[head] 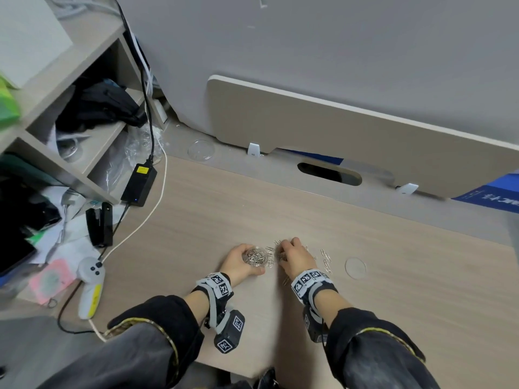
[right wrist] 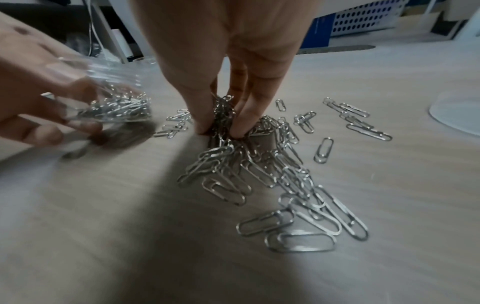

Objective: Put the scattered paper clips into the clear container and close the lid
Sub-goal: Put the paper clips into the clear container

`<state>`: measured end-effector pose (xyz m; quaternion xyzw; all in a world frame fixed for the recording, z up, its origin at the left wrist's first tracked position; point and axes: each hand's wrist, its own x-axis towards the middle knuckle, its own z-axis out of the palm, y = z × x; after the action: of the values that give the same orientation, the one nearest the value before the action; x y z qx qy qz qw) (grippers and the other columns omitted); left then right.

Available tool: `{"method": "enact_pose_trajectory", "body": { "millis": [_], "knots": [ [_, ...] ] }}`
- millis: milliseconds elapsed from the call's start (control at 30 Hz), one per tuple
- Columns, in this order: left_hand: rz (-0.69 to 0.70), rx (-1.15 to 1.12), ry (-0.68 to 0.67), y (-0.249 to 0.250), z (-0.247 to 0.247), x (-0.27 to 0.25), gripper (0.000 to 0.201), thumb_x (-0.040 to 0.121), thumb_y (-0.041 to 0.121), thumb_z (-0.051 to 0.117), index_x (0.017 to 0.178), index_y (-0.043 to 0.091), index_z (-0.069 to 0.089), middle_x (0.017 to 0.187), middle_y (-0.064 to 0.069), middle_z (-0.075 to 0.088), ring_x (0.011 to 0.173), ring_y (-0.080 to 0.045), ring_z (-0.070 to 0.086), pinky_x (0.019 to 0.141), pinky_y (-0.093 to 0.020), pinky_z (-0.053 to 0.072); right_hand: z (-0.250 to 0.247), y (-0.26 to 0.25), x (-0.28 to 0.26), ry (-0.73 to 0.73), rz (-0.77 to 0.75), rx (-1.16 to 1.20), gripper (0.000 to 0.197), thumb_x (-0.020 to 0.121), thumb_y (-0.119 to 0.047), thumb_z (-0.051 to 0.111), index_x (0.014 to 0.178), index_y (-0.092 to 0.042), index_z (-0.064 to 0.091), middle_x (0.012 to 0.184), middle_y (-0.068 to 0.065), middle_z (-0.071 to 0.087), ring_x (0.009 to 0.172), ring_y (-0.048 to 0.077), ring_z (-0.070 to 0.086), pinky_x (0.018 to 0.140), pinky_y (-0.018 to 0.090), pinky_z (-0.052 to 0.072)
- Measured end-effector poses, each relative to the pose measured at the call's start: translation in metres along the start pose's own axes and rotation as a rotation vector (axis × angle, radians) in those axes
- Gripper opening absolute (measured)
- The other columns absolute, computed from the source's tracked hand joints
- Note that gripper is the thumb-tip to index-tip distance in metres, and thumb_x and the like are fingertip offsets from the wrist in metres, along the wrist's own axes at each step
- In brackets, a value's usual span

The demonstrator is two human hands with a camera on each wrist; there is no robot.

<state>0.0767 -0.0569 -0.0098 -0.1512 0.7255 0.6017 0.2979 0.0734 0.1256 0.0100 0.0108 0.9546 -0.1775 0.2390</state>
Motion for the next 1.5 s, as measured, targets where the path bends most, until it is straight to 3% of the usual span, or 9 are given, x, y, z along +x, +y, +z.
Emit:
{"method": "enact_pose_trajectory", "body": {
  "millis": [133, 333, 500, 700, 833, 1000, 1133, 1266, 1500],
  "knots": [
    [-0.005, -0.029, -0.014, -0.001, 0.005, 0.002, 0.069, 0.040, 0.007, 0.085, 0.101, 0.022, 0.056, 0.110, -0.010, 0.068, 0.098, -0.021, 0.064, 0.097, -0.032, 0.049, -0.004, 0.001, 0.000, 0.039, 0.073, 0.081, 0.024, 0.081, -0.008, 0.052, 0.102, -0.017, 0.059, 0.108, 0.005, 0.051, 0.093, 0.031, 0.060, 0.079, 0.036, 0.050],
    [0.011, 0.024, -0.042, -0.005, 0.011, 0.007, 0.069, 0.043, 0.004, 0.089, 0.098, 0.028, 0.056, 0.113, -0.009, 0.068, 0.106, -0.024, 0.066, 0.102, -0.034, 0.048, -0.014, 0.021, -0.005, 0.125, 0.243, 0.424, 0.023, 0.075, 0.002, 0.057, 0.074, -0.016, 0.070, 0.080, -0.003, 0.069, 0.077, 0.017, 0.064, 0.078, 0.024, 0.049],
    [0.033, 0.060, -0.088, 0.003, 0.025, 0.011, 0.070, 0.052, -0.006, 0.089, 0.107, 0.019, 0.055, 0.114, -0.010, 0.067, 0.108, -0.025, 0.064, 0.104, -0.034, 0.047, -0.042, 0.032, -0.013, 0.096, 0.305, 0.849, 0.021, 0.078, 0.006, 0.066, 0.069, -0.013, 0.067, 0.068, 0.002, 0.067, 0.050, 0.019, 0.063, 0.069, 0.042, 0.058],
    [0.092, 0.145, -0.160, 0.016, 0.058, 0.008, 0.080, 0.041, 0.020, 0.089, 0.116, 0.014, 0.061, 0.115, -0.008, 0.067, 0.101, -0.019, 0.066, 0.096, -0.031, 0.051, -0.074, 0.014, -0.022, 0.008, -0.073, 0.423, 0.020, 0.074, 0.000, 0.063, 0.075, -0.019, 0.070, 0.075, -0.004, 0.069, 0.067, 0.009, 0.063, 0.069, 0.019, 0.051],
    [0.098, 0.126, -0.236, 0.024, 0.071, 0.004, 0.063, 0.045, 0.012, 0.083, 0.103, 0.003, 0.061, 0.093, -0.011, 0.070, 0.081, -0.019, 0.065, 0.079, -0.036, 0.054, -0.067, 0.002, -0.029, -0.042, -0.199, 0.040, 0.020, 0.076, -0.006, 0.054, 0.083, -0.018, 0.069, 0.096, 0.005, 0.068, 0.090, 0.026, 0.062, 0.080, 0.032, 0.050],
    [0.106, 0.154, -0.245, 0.023, 0.073, 0.006, 0.051, 0.044, 0.008, 0.082, 0.088, 0.017, 0.058, 0.086, -0.007, 0.066, 0.076, -0.018, 0.061, 0.073, -0.034, 0.053, -0.063, 0.008, -0.037, -0.071, -0.177, 0.083, 0.023, 0.077, -0.011, 0.051, 0.088, -0.021, 0.068, 0.096, 0.003, 0.071, 0.092, 0.026, 0.064, 0.079, 0.033, 0.051],
    [0.108, 0.197, -0.247, 0.020, 0.070, 0.008, 0.057, 0.058, -0.006, 0.085, 0.105, 0.016, 0.060, 0.087, -0.004, 0.065, 0.061, -0.006, 0.058, 0.063, -0.021, 0.050, -0.071, 0.021, -0.036, -0.059, -0.098, 0.231, 0.030, 0.074, -0.011, 0.047, 0.086, -0.028, 0.069, 0.092, -0.006, 0.073, 0.087, 0.017, 0.065, 0.081, 0.032, 0.053],
    [0.090, 0.206, -0.160, 0.015, 0.063, 0.011, 0.081, 0.042, 0.015, 0.093, 0.117, 0.019, 0.061, 0.114, -0.006, 0.070, 0.106, -0.024, 0.068, 0.102, -0.038, 0.052, -0.070, 0.049, -0.026, 0.132, 0.127, 0.356, 0.027, 0.080, -0.009, 0.049, 0.082, -0.028, 0.068, 0.088, -0.004, 0.070, 0.086, 0.018, 0.064, 0.082, 0.032, 0.052],
    [0.056, 0.204, -0.113, 0.000, 0.041, 0.018, 0.096, 0.031, 0.041, 0.087, 0.120, 0.022, 0.059, 0.121, -0.002, 0.067, 0.112, -0.018, 0.064, 0.107, -0.040, 0.048, -0.034, 0.072, -0.021, 0.082, 0.314, 0.130, 0.035, 0.082, -0.011, 0.052, 0.116, -0.010, 0.059, 0.118, 0.012, 0.049, 0.105, 0.034, 0.056, 0.092, 0.039, 0.049]
  ]
}}
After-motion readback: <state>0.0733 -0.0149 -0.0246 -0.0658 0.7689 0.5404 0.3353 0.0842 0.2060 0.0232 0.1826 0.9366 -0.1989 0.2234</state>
